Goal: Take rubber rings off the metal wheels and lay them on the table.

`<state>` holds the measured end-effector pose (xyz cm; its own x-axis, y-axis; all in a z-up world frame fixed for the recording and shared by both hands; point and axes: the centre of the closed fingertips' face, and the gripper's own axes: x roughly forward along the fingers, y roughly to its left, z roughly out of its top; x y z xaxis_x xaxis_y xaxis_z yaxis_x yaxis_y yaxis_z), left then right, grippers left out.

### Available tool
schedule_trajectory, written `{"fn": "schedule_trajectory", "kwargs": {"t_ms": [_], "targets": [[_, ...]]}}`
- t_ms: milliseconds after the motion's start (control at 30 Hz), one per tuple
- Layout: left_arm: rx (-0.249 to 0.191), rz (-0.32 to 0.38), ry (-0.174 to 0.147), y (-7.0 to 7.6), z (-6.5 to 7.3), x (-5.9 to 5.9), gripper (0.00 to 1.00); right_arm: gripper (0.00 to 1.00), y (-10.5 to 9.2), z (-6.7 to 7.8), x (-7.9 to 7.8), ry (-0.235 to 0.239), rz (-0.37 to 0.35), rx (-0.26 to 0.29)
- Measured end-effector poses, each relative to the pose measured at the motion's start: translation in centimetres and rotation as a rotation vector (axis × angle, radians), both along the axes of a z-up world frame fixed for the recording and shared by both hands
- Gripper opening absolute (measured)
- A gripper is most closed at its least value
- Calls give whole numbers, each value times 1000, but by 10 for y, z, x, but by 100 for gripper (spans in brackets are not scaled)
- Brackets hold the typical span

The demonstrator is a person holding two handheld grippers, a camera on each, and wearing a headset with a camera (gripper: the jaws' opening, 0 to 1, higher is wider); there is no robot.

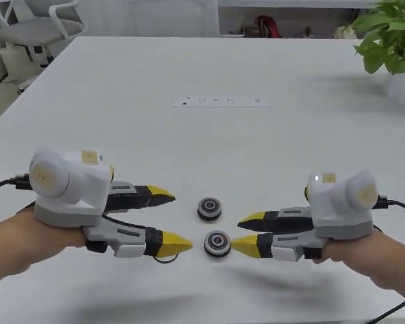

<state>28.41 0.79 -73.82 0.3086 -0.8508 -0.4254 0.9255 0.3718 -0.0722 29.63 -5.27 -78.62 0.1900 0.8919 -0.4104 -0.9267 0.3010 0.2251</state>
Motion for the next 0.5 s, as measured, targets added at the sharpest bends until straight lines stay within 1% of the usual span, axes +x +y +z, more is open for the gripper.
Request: {"fn": "schedule_trajectory", "kwargs": {"t_ms": [267,367,433,500], "targets": [[15,-32,32,-8,-16,-5,50,24,2,-7,-3,7,8,-8],[11,-28,47,-11,-21,-4,48,24,4,-11,-3,13,9,-14],[26,-33,50,-11,-27,-1,47,23,5,-13,-4,13,14,-20],[27,-32,55,-13,-30,2,45,23,7,-13,-5,12,20,-24]]}}
